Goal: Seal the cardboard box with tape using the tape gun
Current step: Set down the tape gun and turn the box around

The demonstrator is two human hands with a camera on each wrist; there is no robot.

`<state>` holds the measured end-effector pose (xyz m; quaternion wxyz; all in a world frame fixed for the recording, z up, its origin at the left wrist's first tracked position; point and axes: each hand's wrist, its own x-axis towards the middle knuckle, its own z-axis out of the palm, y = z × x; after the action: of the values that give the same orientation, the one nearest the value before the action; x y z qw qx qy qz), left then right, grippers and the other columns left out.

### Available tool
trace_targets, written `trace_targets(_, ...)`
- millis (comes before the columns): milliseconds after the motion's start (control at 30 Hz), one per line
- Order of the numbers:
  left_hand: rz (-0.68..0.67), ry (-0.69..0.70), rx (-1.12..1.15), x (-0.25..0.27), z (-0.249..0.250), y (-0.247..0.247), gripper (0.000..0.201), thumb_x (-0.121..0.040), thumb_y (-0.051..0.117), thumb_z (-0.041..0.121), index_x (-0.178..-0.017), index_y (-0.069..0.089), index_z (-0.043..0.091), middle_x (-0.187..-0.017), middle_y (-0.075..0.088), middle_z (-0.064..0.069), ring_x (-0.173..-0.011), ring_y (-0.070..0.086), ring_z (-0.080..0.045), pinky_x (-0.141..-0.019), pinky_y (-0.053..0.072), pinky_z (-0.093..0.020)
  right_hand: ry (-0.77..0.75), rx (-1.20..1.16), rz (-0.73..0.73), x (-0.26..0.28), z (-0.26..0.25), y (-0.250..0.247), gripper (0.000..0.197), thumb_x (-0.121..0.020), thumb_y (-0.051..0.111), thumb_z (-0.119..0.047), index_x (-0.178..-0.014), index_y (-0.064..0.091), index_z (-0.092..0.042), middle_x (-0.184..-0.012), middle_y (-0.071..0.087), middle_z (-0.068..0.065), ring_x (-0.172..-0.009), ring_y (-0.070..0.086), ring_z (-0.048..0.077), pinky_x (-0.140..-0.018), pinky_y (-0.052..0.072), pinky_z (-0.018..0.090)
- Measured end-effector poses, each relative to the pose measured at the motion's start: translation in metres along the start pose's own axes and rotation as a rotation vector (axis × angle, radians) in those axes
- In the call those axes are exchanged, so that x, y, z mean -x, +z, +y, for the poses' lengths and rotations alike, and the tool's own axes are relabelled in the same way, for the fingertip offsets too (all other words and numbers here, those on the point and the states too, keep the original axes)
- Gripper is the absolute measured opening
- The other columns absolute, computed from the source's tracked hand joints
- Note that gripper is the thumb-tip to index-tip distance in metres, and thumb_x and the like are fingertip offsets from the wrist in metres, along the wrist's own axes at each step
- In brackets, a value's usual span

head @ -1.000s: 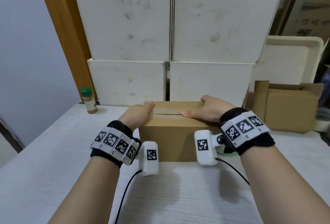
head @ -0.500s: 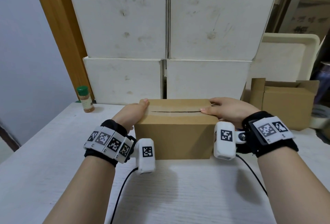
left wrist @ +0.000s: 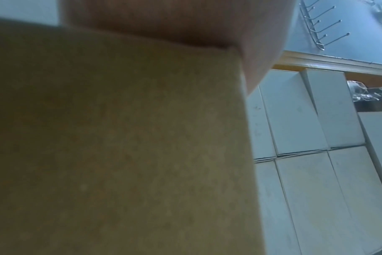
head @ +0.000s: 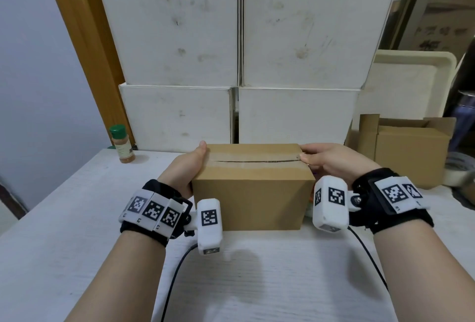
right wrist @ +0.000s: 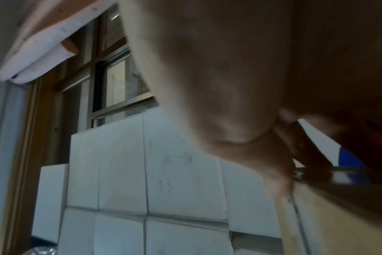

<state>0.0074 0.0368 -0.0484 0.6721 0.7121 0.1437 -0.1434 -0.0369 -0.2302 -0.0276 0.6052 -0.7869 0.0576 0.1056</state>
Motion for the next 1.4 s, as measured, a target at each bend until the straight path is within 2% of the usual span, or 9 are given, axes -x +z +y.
trace_targets(67, 0.002, 0.007, 0.042, -0.001, -0.002, -0.001, 0.049, -0.094, 0.042, 0.053, -0.103, 0.052, 0.006, -0.098, 0.064, -0.013, -0.091, 0.064, -0.029, -0.089, 0.052, -0.040, 0.009, -0.014, 0.054, 0.002, -0.001, 0.005, 0.027, -0.097, 0.046, -0.003, -0.120, 0.059, -0.006, -0.090, 0.070, 0.007, -0.070, 0.069, 0.015, -0.055, 0.055, 0.022)
trace_targets(200, 0.013, 0.016, 0.089, -0.002, -0.004, -0.003, 0.057, -0.094, 0.037, 0.056, -0.118, 0.050, 0.007, -0.111, 0.064, -0.015, -0.102, 0.063, -0.030, -0.092, 0.051, -0.042, 0.018, 0.438, 0.238, -0.001, -0.025, 0.013, 0.046, -0.091, 0.054, -0.015, -0.137, 0.047, -0.011, -0.130, 0.057, 0.009, -0.116, 0.056, 0.024, -0.100, 0.043, 0.031)
trace_targets(333, -0.010, 0.027, 0.111, 0.000, -0.005, 0.000, 0.061, -0.091, 0.029, 0.065, -0.090, 0.056, 0.010, -0.092, 0.067, -0.011, -0.083, 0.064, -0.024, -0.071, 0.053, -0.035, -0.196, 0.716, 0.264, -0.003, -0.071, 0.059, 0.049, -0.094, 0.051, -0.030, -0.138, 0.046, -0.008, -0.140, 0.049, 0.010, -0.128, 0.046, 0.024, -0.101, 0.035, 0.026)
trace_targets(467, -0.053, 0.074, 0.132, -0.002, -0.006, 0.000, 0.078, -0.086, 0.022, 0.073, -0.105, 0.063, 0.009, -0.090, 0.070, -0.015, -0.084, 0.067, -0.028, -0.079, 0.052, -0.038, -0.143, 0.904, 0.020, -0.018, -0.079, 0.125, 0.069, -0.088, 0.043, -0.062, -0.129, 0.053, -0.007, -0.134, 0.056, 0.011, -0.120, 0.052, 0.026, -0.097, 0.038, 0.032)
trace_targets(667, -0.146, 0.037, 0.257, -0.004, -0.026, 0.004, 0.090, -0.084, 0.003, 0.075, -0.107, 0.061, 0.010, -0.096, 0.069, -0.017, -0.092, 0.064, -0.027, -0.080, 0.050, -0.036, -0.010, 0.980, 0.080, -0.031, -0.071, 0.150, 0.099, -0.067, 0.038, -0.086, -0.138, 0.038, -0.017, -0.140, 0.048, 0.009, -0.132, 0.039, 0.032, -0.108, 0.016, 0.059)
trace_targets(767, -0.165, 0.043, 0.276, -0.010, -0.027, 0.002, 0.088, -0.084, 0.006, 0.076, -0.095, 0.064, 0.011, -0.091, 0.071, -0.019, -0.091, 0.065, -0.029, -0.082, 0.051, -0.038, -0.005, 0.917, 0.089, -0.034, -0.069, 0.148, 0.095, -0.066, 0.044, -0.082, -0.137, 0.038, -0.020, -0.140, 0.047, 0.008, -0.135, 0.034, 0.031, -0.109, 0.015, 0.057)
trace_targets(933, -0.085, 0.185, 0.264, -0.015, -0.016, 0.003, 0.073, -0.088, 0.019, 0.071, -0.118, 0.055, 0.015, -0.104, 0.068, -0.015, -0.097, 0.066, -0.029, -0.086, 0.051, -0.041, -0.017, 0.875, 0.060, -0.033, -0.074, 0.145, 0.067, -0.076, 0.050, -0.065, -0.122, 0.053, -0.018, -0.131, 0.055, 0.006, -0.128, 0.043, 0.030, -0.111, 0.013, 0.058)
trace_targets(1067, -0.124, 0.257, 0.150, -0.012, -0.015, 0.005, 0.054, -0.094, 0.034, 0.058, -0.122, 0.054, 0.016, -0.101, 0.068, -0.013, -0.086, 0.066, -0.025, -0.080, 0.051, -0.038, -0.038, 0.869, -0.016, -0.029, -0.079, 0.143, 0.033, -0.088, 0.049, -0.047, -0.087, 0.051, -0.014, -0.114, 0.060, 0.008, -0.112, 0.055, 0.029, -0.101, 0.034, 0.042)
trace_targets(1400, -0.123, 0.320, -0.165, -0.019, -0.013, -0.004, 0.075, -0.067, 0.057, 0.069, -0.114, 0.062, 0.010, -0.108, 0.071, -0.010, -0.102, 0.067, -0.025, -0.099, 0.048, -0.044, -0.067, 0.927, 0.010, -0.041, -0.072, 0.138, 0.045, -0.085, 0.057, -0.041, -0.114, 0.062, -0.008, -0.113, 0.065, 0.012, -0.105, 0.060, 0.028, -0.098, 0.046, 0.039)
